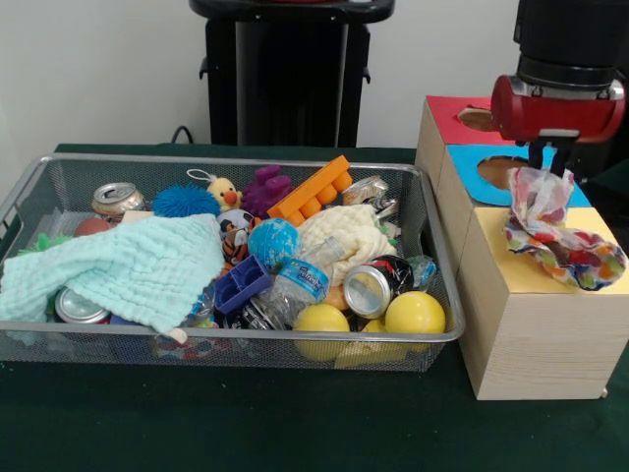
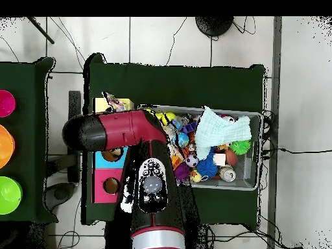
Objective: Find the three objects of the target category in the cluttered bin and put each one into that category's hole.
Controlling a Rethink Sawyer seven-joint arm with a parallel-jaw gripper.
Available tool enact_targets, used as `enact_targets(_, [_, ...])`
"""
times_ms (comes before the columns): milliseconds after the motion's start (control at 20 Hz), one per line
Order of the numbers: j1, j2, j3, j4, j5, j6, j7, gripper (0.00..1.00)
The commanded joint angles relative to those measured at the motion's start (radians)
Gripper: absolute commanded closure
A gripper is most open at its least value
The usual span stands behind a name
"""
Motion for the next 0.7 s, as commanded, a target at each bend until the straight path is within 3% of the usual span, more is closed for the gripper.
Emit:
enact_targets(50, [-0.010,0.085,0.008,0.140,-0.028,-0.104,0.140,1.00])
enact_targets(350, [0.006,0.144,-0.011,0.136,-0.022,-0.154,0.168,1.00])
enact_targets(700, [0.083,0.237,-0.075,0.108,0.004,-0.252,0.248,1.00])
